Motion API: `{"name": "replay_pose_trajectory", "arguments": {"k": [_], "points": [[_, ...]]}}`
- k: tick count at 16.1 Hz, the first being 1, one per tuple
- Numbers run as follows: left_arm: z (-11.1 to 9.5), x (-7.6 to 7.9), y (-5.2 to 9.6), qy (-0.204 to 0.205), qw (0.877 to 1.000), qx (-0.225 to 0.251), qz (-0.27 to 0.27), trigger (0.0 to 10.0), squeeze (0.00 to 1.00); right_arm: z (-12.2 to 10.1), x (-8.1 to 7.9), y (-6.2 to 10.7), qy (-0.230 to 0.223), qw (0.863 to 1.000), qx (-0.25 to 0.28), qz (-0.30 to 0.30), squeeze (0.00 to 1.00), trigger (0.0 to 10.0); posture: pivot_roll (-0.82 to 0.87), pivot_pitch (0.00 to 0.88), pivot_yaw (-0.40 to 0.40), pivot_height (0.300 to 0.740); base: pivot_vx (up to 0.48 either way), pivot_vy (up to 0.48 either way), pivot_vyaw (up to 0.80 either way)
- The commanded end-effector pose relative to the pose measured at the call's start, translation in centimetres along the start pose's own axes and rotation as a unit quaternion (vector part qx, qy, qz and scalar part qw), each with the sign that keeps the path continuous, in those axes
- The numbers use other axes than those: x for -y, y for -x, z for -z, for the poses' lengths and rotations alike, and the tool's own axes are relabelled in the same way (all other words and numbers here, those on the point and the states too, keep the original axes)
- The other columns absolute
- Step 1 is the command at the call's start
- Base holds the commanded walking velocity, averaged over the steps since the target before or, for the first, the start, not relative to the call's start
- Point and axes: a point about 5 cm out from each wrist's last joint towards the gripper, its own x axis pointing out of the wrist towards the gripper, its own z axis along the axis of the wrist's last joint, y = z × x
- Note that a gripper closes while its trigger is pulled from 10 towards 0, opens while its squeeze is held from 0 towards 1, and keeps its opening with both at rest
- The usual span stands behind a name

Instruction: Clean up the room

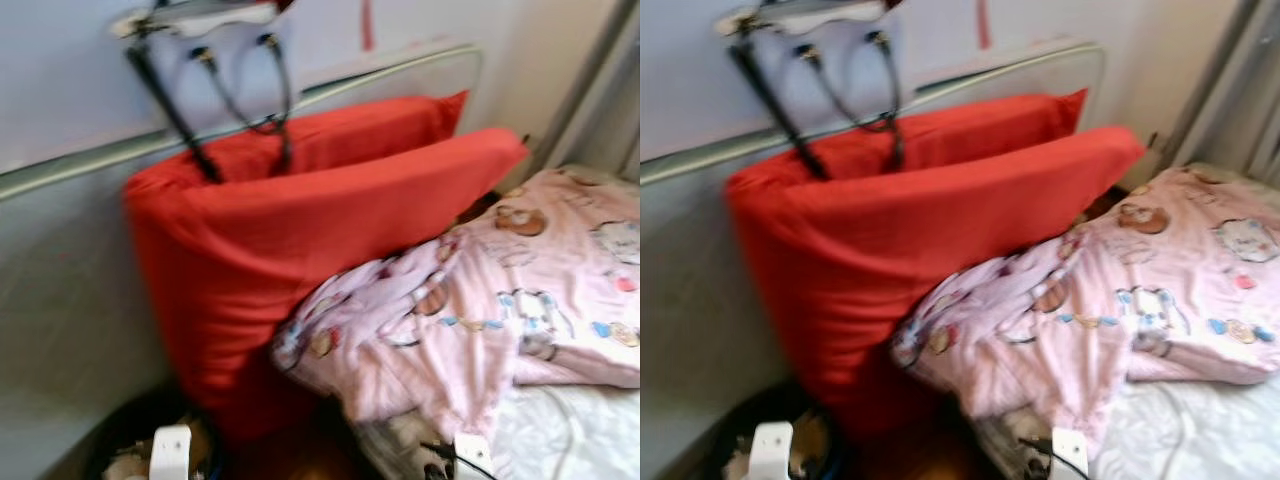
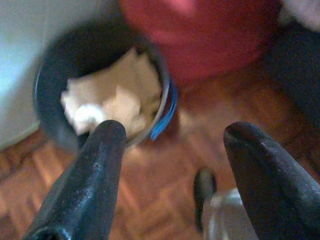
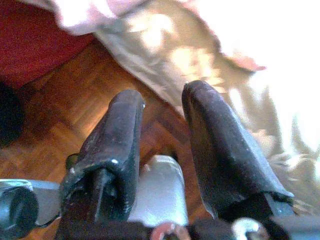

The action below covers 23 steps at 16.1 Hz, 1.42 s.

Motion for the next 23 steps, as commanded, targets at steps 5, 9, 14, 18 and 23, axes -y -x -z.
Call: {"name": "replay_pose_trajectory", "arguments": {"k": [5, 9, 14, 18, 23], "points": [[-0.1, 0.9, 0.0, 0.01, 1.0, 0.007, 0.01, 10.0, 0.0, 0.0, 1.0, 0.2, 0.002, 1.0, 0.005, 0.013, 0.0, 10.0, 0.04, 0.0, -0.023, 0.74, 0.241, 0.0, 0.0], [-2.5, 1.3, -0.5, 0.009, 0.998, 0.055, 0.022, 10.0, 0.0, -1.2, 1.2, 0.0, -0.001, 0.999, 0.034, 0.02, 0.0, 10.0, 0.04, 0.0, -0.026, 0.74, 0.0, 0.0, 0.0], [-6.7, 1.5, -0.5, 0.021, 0.984, 0.173, 0.027, 10.0, 0.0, -5.5, 0.9, -0.1, -0.011, 0.988, 0.154, 0.0, 0.0, 10.0, 0.05, 0.0, -0.032, 0.74, 0.0, 0.0, 0.0], [-7.8, 1.4, 0.7, 0.024, 0.967, 0.25, 0.039, 10.0, 0.0, -10.0, -0.3, -0.1, 0.016, 0.97, 0.242, 0.001, 0.0, 10.0, 0.05, 0.0, -0.046, 0.74, 0.0, 0.0, 0.0], [-9.6, 1.2, 2.3, 0.014, 0.948, 0.315, 0.047, 10.0, 0.0, -11.3, 0.1, 0.9, 0.033, 0.95, 0.309, -0.015, 0.0, 10.0, 0.05, 0.0, -0.054, 0.74, 0.0, 0.0, 0.0]]}}
